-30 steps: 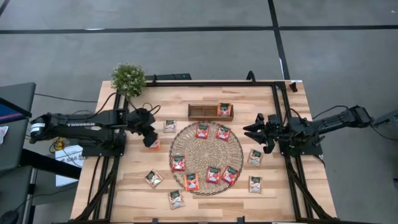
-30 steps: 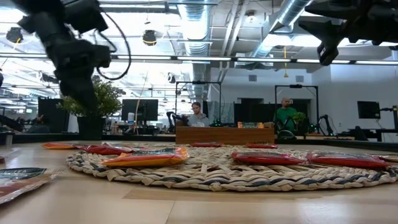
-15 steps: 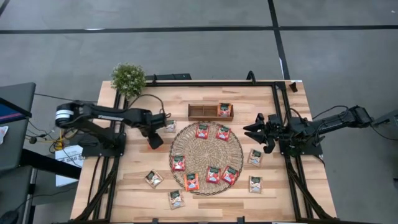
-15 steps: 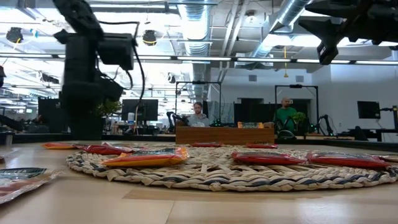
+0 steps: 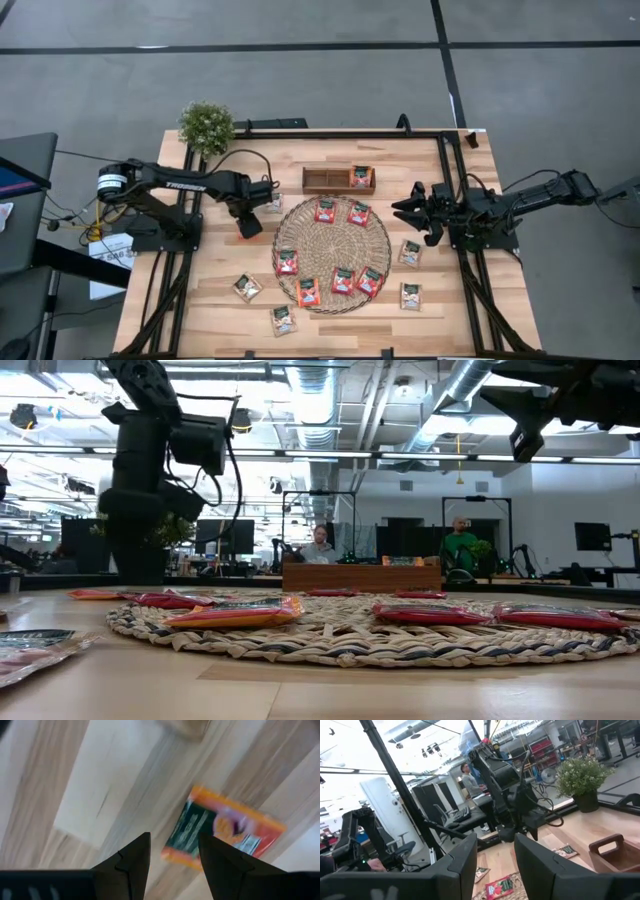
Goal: Pick & Place Tea
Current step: Put the orange tea bag into the right section of the wooden organizer
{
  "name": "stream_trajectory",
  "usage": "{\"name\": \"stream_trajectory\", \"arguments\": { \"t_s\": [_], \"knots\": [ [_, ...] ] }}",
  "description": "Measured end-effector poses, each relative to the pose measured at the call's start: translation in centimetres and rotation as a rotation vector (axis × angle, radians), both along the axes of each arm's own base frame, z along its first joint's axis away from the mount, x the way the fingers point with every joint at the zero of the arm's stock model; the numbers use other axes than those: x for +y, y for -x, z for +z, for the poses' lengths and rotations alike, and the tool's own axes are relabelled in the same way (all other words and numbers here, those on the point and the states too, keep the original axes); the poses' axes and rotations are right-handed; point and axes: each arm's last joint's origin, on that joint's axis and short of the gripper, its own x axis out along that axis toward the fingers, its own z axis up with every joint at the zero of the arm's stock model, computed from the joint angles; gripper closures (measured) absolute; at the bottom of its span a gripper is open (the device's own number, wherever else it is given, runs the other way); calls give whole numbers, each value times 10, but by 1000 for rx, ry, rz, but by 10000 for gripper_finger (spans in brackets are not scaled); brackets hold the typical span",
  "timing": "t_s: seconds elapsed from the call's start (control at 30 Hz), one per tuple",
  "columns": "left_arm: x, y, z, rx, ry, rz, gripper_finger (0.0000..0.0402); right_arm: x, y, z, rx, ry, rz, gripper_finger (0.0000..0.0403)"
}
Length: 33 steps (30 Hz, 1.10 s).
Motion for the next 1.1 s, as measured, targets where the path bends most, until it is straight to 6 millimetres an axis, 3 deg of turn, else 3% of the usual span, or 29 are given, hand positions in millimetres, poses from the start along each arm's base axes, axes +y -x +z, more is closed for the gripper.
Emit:
{"name": "stream_trajectory", "arguments": {
  "t_s": [0.37, 0.73, 0.87, 1.1],
  "knots": [
    [0, -5, -2, -39, 18, -51, 243, 0, 0, 0, 0, 0, 0, 280],
    [2, -13, -29, 75, 67, -76, 247, 0, 0, 0, 0, 0, 4, 280],
    [2, -13, -30, 68, 72, -85, 279, 0, 0, 0, 0, 0, 4, 280],
    [2, -13, -30, 68, 63, -83, 371, 0, 0, 0, 0, 0, 4, 280]
  ]
}}
